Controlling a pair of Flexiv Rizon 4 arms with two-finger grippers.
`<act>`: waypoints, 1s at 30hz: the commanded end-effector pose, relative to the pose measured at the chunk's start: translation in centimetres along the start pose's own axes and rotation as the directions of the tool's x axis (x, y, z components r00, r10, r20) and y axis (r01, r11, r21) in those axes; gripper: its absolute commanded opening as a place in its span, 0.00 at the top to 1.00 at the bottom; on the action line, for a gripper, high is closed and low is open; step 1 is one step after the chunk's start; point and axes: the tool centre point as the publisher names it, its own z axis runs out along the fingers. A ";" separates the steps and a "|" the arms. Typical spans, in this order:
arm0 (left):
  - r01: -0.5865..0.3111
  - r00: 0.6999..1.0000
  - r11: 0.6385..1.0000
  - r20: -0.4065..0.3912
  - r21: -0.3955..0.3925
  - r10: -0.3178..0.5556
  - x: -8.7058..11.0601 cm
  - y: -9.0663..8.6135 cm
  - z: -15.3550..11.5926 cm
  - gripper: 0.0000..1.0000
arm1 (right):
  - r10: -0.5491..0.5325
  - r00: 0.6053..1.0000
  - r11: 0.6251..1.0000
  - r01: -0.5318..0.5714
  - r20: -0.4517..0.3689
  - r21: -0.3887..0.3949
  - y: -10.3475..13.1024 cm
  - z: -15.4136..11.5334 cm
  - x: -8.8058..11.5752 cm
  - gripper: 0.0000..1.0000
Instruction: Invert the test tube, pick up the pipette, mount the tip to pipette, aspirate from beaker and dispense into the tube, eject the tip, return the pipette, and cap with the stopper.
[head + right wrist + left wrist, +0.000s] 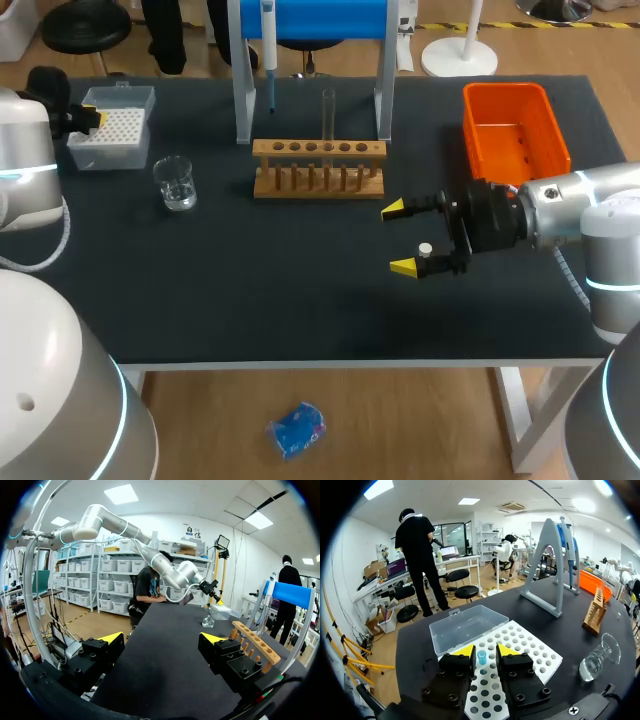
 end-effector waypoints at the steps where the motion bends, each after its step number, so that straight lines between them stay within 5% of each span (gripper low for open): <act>1: 0.000 1.000 1.000 0.003 0.006 0.000 0.2 0.3 0.2 0.78 | -0.001 1.000 1.000 0.001 0.002 0.001 0.0 0.0 0.1 0.00; 7: -0.003 1.000 1.000 0.006 0.009 0.003 0.2 0.2 0.3 0.82 | -0.001 1.000 1.000 0.001 0.002 0.001 0.0 0.0 0.1 0.00; 13: -0.006 1.000 1.000 0.011 0.008 0.006 0.1 0.1 0.3 1.00 | -0.001 1.000 1.000 0.001 0.002 0.001 0.0 0.0 0.1 0.00; 30: -0.023 0.999 1.000 0.023 0.002 0.023 -0.2 0.4 0.0 1.00 | -0.001 1.000 1.000 0.001 0.002 0.001 0.0 0.0 0.1 0.00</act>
